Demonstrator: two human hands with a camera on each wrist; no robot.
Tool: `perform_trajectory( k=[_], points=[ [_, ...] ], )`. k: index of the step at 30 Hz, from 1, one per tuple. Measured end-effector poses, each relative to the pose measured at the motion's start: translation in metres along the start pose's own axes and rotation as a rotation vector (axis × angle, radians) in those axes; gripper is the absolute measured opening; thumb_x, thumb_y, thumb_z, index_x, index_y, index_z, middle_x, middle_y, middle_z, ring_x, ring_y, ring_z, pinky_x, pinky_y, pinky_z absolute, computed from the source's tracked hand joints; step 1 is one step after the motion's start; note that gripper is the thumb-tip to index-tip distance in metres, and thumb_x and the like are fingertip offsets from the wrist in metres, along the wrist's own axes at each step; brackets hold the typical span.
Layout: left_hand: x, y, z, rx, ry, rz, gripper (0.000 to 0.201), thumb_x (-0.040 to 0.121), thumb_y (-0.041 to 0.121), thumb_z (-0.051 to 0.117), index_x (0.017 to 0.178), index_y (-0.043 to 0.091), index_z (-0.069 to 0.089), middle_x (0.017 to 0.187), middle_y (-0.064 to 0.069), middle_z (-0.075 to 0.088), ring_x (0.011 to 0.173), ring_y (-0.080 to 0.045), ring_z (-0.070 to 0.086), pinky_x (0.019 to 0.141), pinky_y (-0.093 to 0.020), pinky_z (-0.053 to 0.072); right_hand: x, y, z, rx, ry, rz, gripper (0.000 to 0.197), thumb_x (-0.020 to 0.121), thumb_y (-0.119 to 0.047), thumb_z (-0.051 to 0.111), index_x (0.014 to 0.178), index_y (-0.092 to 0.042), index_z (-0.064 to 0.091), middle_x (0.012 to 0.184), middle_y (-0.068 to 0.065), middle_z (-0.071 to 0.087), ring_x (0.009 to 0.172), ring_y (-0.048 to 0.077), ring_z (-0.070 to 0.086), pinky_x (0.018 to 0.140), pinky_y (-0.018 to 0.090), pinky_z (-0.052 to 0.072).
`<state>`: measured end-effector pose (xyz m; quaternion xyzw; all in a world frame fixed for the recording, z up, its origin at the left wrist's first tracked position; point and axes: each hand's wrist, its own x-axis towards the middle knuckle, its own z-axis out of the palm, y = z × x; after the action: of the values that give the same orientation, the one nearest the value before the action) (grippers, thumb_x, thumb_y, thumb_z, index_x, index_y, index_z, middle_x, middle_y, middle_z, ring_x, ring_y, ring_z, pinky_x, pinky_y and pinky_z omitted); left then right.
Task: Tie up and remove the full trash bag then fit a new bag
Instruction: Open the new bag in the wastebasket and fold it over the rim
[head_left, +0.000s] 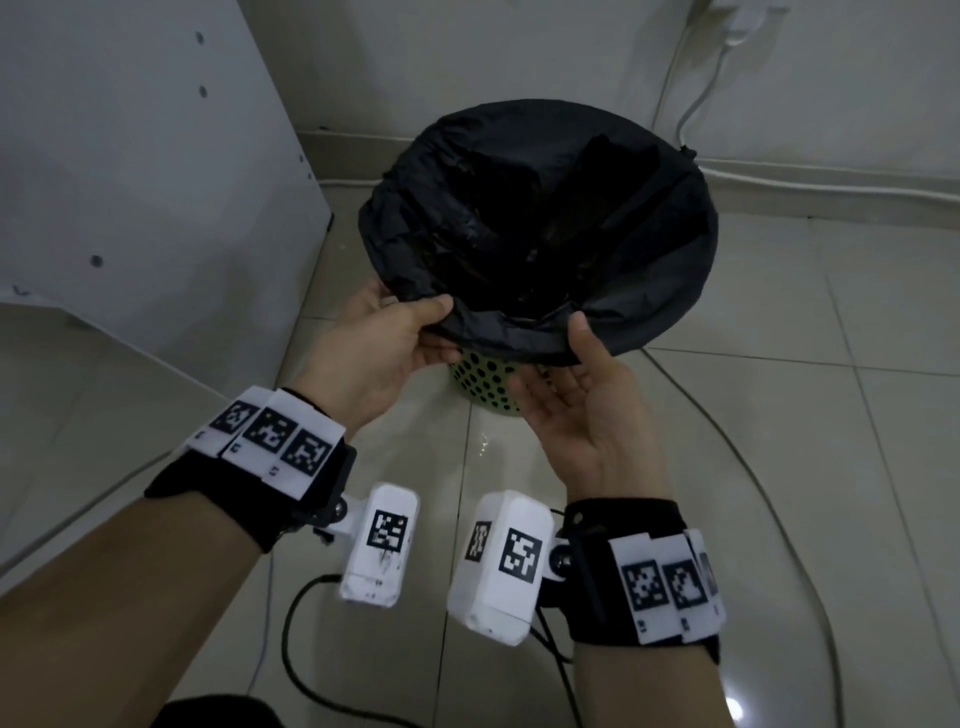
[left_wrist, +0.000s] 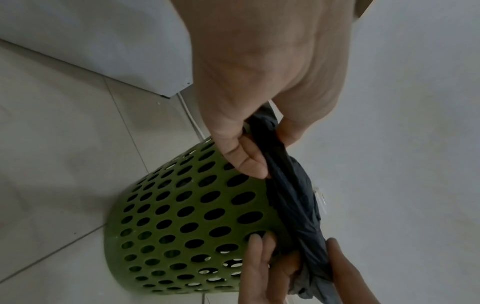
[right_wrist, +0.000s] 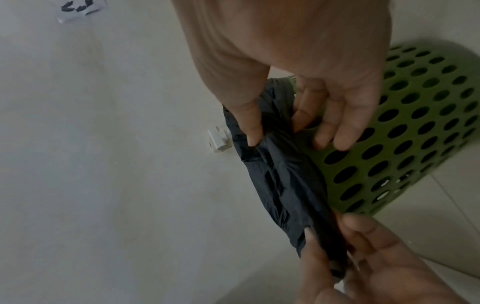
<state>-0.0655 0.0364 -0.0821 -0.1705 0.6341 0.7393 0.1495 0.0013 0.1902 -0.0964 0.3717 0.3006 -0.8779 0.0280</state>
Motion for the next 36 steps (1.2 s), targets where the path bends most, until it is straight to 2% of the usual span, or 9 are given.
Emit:
perform_trajectory(
  k=[4,8,11,16,20,25,30,33,36],
  points=[
    [0.0,-0.001,0.001,-0.029,0.012,-0.014,0.044,0.095,0.008,0.063,0.135,0.001,0.047,0.1,-0.016,0.069,0.064,-0.023,0.067,0.058,-0.034,0.061,-0.004,0.0,0.007,0.086,-0.011,0.001,0.037,0.087,-0.021,0.075,0.121,-0.008,0.068,0.086,0.004,0.078,0.095,0.022,0.07,0.098,0.041,0.054],
    [-0.01,-0.013,0.009,0.071,-0.038,-0.044,0.054,0.086,0.034,0.075,0.129,0.007,0.056,0.112,-0.014,0.072,0.086,-0.029,0.073,0.069,-0.042,0.062,-0.006,0.012,0.019,0.057,-0.089,0.075,0.032,0.091,-0.014,0.069,0.122,-0.007,0.068,0.109,0.014,0.076,0.102,0.025,0.071,0.098,0.04,0.053],
    [-0.007,-0.012,0.01,0.076,-0.012,-0.015,0.043,0.089,0.023,0.072,0.126,0.006,0.058,0.113,-0.015,0.073,0.096,-0.035,0.072,0.076,-0.045,0.062,-0.008,0.014,0.01,-0.013,-0.176,0.158,0.019,0.093,-0.012,0.064,0.111,-0.008,0.07,0.114,0.018,0.074,0.106,0.03,0.07,0.105,0.05,0.048],
    [-0.002,-0.004,0.009,0.06,-0.05,-0.018,0.035,0.094,0.01,0.065,0.127,0.001,0.056,0.113,-0.02,0.072,0.087,-0.035,0.072,0.071,-0.039,0.063,-0.014,-0.008,-0.017,-0.007,-0.161,0.122,0.03,0.095,0.003,0.041,0.116,0.006,0.063,0.118,0.029,0.068,0.101,0.04,0.07,0.083,0.051,0.06],
    [-0.003,-0.004,0.014,0.045,-0.043,-0.019,0.039,0.095,0.005,0.063,0.131,-0.001,0.05,0.115,-0.024,0.069,0.072,-0.028,0.071,0.061,-0.034,0.061,-0.009,0.001,-0.015,-0.022,0.01,0.016,0.023,0.096,0.004,0.049,0.114,0.009,0.064,0.086,0.02,0.072,0.077,0.029,0.07,0.061,0.038,0.063],
    [-0.004,-0.004,0.017,-0.006,-0.05,-0.011,0.044,0.094,0.007,0.064,0.133,-0.002,0.045,0.098,-0.019,0.069,0.057,-0.022,0.069,0.056,-0.032,0.06,-0.009,0.007,-0.01,0.108,0.078,-0.007,0.017,0.096,-0.005,0.055,0.107,0.001,0.068,0.082,0.013,0.075,0.085,0.029,0.07,0.071,0.043,0.063],
    [-0.003,-0.006,0.013,-0.066,-0.087,-0.046,0.027,0.092,0.007,0.066,0.119,0.004,0.058,0.09,-0.009,0.076,0.069,-0.024,0.074,0.06,-0.03,0.061,-0.002,-0.006,-0.011,0.0,0.084,-0.113,0.046,0.094,-0.047,0.063,0.113,-0.006,0.068,0.106,0.013,0.074,0.096,0.028,0.074,0.077,0.044,0.063],
    [-0.002,-0.005,0.014,-0.048,-0.085,-0.075,0.027,0.092,0.007,0.065,0.119,0.005,0.061,0.092,-0.006,0.077,0.074,-0.023,0.075,0.054,-0.027,0.057,0.005,-0.007,-0.007,-0.069,0.132,-0.199,0.038,0.091,-0.04,0.069,0.111,-0.007,0.069,0.104,0.013,0.074,0.086,0.021,0.074,0.069,0.035,0.061],
    [0.003,-0.006,0.015,-0.052,-0.025,-0.059,0.04,0.092,0.009,0.066,0.13,0.002,0.055,0.101,-0.009,0.075,0.076,-0.023,0.073,0.052,-0.026,0.053,0.01,-0.007,-0.001,-0.061,0.138,-0.212,0.026,0.094,-0.031,0.068,0.102,-0.006,0.069,0.08,0.006,0.069,0.066,0.017,0.064,0.06,0.029,0.055]
  ],
)
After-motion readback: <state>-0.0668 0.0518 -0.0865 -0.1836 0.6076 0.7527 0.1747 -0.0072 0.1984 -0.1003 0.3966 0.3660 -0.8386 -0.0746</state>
